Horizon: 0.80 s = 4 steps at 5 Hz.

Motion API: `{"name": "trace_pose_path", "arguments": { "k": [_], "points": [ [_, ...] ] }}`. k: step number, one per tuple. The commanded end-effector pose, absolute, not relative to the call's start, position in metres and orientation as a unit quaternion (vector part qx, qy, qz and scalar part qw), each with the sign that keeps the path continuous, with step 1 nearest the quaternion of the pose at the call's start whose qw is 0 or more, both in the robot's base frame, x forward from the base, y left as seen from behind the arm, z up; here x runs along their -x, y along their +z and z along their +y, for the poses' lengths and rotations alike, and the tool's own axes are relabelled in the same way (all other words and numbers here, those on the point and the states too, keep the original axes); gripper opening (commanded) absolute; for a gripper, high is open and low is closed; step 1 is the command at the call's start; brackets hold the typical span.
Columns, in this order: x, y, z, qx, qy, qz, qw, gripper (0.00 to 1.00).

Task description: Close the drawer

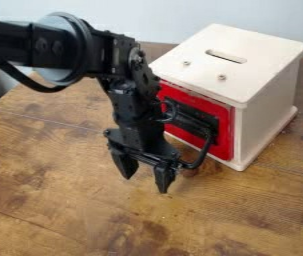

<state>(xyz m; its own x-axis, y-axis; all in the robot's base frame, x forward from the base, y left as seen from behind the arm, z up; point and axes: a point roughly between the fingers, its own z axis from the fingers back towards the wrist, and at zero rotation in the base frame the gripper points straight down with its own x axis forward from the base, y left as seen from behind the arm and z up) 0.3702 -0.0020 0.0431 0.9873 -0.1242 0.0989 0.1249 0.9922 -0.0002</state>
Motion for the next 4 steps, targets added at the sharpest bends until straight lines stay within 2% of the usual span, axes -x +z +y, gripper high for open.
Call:
{"name": "trace_pose_path", "arguments": {
  "k": [1,4],
  "points": [
    [-0.3791,0.0686,0.0046,-0.001,-0.053,-0.088,0.995,1.0],
    [-0.3771,0.0698,0.0057,-0.002,-0.045,-0.088,0.995,1.0]
  ]
}}
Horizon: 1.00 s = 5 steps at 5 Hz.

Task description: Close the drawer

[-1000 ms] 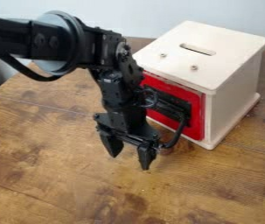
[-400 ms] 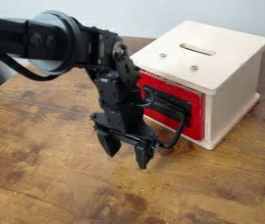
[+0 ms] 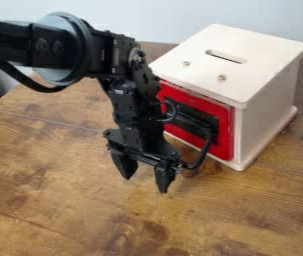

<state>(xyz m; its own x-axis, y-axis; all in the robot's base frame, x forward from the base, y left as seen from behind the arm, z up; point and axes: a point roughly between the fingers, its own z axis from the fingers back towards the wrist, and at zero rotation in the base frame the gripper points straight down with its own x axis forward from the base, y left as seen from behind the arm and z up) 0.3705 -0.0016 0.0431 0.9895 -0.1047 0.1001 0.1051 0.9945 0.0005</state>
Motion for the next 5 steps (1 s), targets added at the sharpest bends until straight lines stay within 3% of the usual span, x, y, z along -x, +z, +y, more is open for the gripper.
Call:
{"name": "trace_pose_path", "arguments": {
  "k": [1,5],
  "points": [
    [-0.3764,0.0703,0.006,-0.002,-0.043,-0.088,0.995,1.0],
    [-0.3771,0.0753,0.0076,-0.003,-0.032,-0.095,0.995,1.0]
  ]
}}
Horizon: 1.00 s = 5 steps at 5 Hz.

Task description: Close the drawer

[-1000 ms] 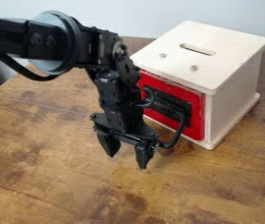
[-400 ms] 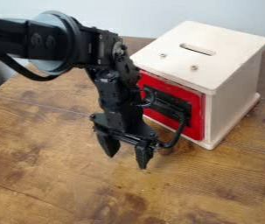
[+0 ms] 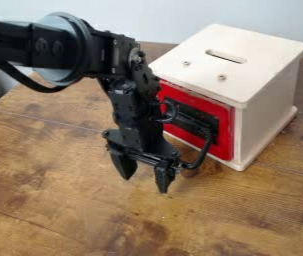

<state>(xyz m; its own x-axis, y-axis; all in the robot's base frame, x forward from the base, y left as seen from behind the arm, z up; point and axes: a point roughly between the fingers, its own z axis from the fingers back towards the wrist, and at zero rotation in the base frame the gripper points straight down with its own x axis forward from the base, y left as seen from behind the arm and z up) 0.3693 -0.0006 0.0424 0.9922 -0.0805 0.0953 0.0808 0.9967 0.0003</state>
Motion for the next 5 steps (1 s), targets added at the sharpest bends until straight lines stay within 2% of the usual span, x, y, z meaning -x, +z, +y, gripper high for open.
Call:
{"name": "trace_pose_path", "arguments": {
  "k": [1,5],
  "points": [
    [-0.3774,0.0766,0.0081,-0.003,-0.029,-0.097,0.995,1.0],
    [-0.3785,0.0821,0.0095,-0.005,-0.019,-0.104,0.994,1.0]
  ]
}}
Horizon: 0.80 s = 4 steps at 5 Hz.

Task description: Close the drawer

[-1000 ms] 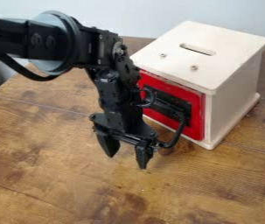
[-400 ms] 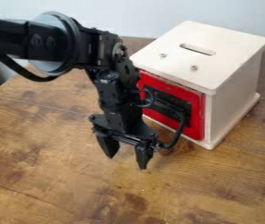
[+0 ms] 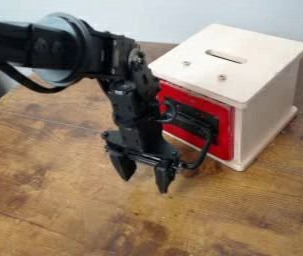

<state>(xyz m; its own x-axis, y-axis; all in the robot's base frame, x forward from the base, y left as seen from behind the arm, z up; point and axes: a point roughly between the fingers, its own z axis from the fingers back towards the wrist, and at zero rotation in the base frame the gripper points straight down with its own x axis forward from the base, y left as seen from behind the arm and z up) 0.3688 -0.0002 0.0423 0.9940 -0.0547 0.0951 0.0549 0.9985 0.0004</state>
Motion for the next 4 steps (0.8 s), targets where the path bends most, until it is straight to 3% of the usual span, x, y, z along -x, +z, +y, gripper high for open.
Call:
{"name": "trace_pose_path", "arguments": {
  "k": [1,4],
  "points": [
    [-0.3792,0.0835,0.0099,-0.005,-0.016,-0.106,0.994,1.0],
    [-0.3807,0.0798,0.0114,-0.004,-0.009,-0.101,0.995,1.0]
  ]
}}
